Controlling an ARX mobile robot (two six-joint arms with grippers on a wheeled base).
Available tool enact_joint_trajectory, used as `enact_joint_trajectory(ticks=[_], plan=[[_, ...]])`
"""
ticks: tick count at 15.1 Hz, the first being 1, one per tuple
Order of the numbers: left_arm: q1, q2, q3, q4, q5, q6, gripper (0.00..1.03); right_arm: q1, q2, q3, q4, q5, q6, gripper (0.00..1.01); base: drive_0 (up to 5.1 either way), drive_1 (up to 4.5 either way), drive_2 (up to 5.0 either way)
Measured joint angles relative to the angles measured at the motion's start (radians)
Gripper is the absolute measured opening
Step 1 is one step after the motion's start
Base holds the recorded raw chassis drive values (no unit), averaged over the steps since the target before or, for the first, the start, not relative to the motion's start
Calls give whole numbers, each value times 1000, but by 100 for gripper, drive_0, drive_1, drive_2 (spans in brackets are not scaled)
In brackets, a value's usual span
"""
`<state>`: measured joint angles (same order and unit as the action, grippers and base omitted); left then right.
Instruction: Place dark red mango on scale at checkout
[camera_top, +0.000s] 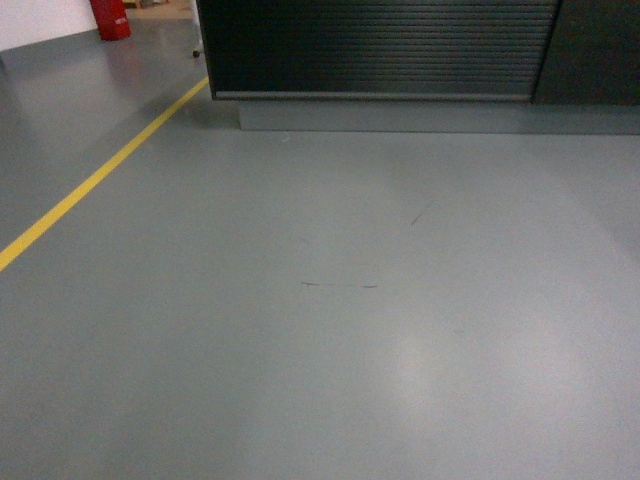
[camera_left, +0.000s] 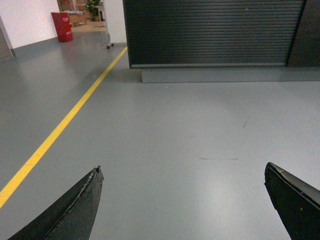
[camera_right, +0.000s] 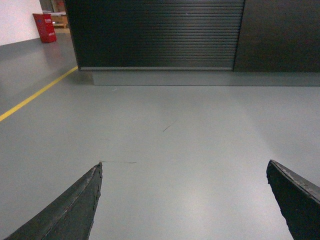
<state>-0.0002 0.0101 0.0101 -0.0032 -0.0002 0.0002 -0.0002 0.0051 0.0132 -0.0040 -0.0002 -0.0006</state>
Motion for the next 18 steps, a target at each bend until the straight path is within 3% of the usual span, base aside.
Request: enact_joint_trajectory(ticks=[18], plan=[[0,0,0,0,0,0,98,0,0,0,0,0,0,98,0,0,0]])
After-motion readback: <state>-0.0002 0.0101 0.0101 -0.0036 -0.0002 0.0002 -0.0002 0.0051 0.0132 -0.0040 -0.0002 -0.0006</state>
